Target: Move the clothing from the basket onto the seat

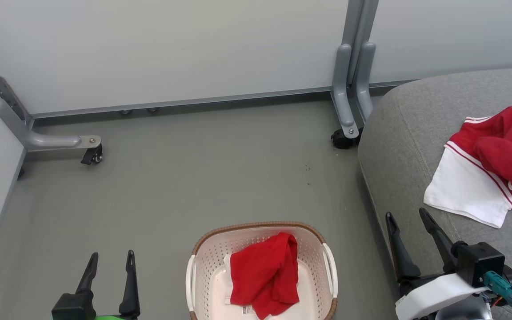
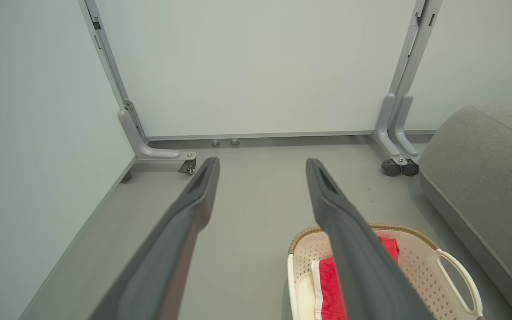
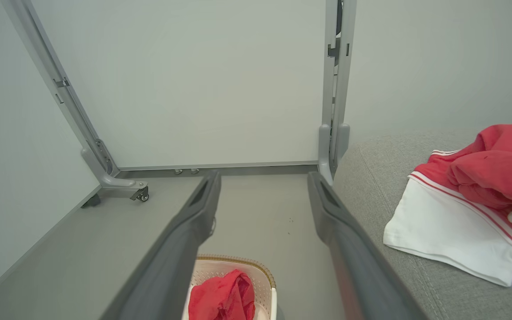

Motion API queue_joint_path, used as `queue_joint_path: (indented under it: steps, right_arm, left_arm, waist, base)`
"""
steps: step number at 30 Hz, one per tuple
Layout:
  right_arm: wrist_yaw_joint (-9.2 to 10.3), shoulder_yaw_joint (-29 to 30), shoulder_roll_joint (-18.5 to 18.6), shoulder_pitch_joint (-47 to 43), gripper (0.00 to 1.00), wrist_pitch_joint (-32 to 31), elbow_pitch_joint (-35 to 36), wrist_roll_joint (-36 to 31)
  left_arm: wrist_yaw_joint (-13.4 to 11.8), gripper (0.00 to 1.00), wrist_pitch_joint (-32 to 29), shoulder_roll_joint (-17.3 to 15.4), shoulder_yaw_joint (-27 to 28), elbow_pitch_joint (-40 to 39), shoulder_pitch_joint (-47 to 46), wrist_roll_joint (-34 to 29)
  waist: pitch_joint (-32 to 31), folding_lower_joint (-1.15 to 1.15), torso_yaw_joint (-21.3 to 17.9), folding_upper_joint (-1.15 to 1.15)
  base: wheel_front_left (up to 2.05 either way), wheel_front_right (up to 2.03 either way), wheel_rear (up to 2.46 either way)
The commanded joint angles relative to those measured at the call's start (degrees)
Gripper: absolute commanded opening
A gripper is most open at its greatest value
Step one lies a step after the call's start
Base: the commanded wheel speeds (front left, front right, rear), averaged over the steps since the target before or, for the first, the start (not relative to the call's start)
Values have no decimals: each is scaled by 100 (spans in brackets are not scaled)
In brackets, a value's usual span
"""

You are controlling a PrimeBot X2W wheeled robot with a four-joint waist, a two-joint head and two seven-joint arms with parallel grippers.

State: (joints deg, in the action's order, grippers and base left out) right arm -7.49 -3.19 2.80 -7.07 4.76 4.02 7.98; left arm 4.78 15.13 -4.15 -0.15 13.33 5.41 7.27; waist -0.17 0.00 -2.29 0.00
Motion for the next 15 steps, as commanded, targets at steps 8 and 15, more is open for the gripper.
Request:
queue_joint_path:
  steps: [8,15]
  right_arm:
    - [0,22,17,-93,100,-8,-38,114]
    - [0,18,17,-47,100,-45,-17,80]
  left_arm:
    - [52,100,2,57,42,92,-50,-72]
    - [98,100,2,66,-90,151,-201,-201]
  waist:
    - [-17,0,-18,0]
    - [0,0,1,0]
  base:
    - [0,0,0]
    - [0,0,0]
